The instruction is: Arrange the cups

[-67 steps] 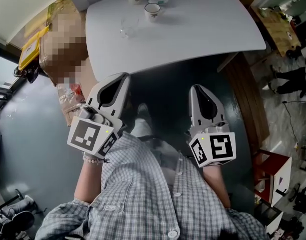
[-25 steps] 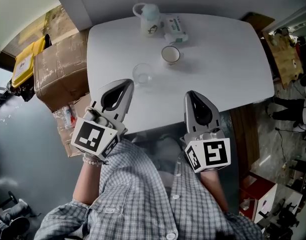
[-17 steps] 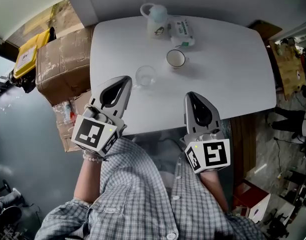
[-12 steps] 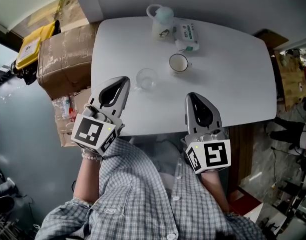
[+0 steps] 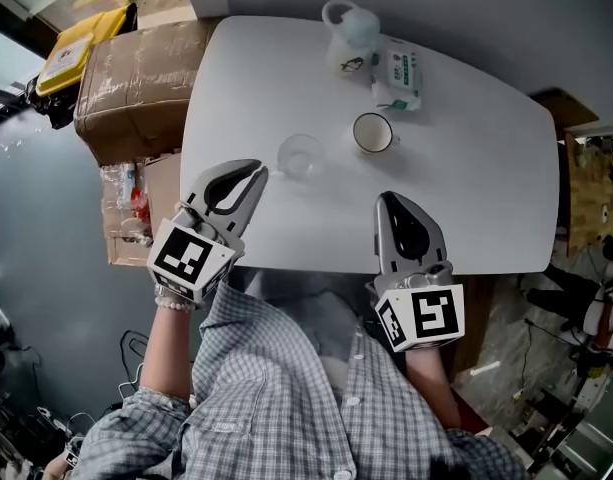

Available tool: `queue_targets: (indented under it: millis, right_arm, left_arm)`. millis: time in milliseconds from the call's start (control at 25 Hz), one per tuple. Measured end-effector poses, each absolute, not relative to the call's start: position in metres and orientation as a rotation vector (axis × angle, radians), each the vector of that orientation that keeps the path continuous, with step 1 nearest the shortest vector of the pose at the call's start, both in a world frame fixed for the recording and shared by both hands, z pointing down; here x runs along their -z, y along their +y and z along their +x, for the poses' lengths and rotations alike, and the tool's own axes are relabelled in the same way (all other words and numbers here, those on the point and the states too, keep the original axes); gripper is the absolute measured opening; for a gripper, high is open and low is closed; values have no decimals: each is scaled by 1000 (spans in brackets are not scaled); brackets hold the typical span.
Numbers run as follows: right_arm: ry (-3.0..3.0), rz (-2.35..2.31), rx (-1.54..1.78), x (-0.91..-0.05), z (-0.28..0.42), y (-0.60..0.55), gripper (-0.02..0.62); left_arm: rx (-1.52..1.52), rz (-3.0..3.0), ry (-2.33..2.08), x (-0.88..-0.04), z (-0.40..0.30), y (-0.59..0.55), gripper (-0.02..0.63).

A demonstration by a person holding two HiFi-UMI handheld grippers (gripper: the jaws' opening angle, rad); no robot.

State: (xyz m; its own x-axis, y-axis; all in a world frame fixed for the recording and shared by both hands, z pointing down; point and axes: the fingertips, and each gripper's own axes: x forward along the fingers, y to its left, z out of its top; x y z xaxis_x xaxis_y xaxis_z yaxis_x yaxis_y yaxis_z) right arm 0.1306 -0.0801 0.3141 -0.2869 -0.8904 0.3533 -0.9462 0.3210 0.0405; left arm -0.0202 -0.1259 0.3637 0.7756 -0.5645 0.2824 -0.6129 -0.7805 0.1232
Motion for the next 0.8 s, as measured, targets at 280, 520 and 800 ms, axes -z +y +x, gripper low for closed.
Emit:
queue_targets:
  millis: [280,520,800]
  right_arm:
    - [-2295,1564,-248,-321,125,-88,29]
    - [-2286,1523,-272,-333,127,-90,29]
    - [-2272,1508,-301,-343,132,-92,29]
  left_arm:
    - [-562,2783,-823,-411,-12,-118,89]
    - [-761,2806,-771,-451,-6,-118,99]
    - [-815,2741,-775,-475,-5,-124,98]
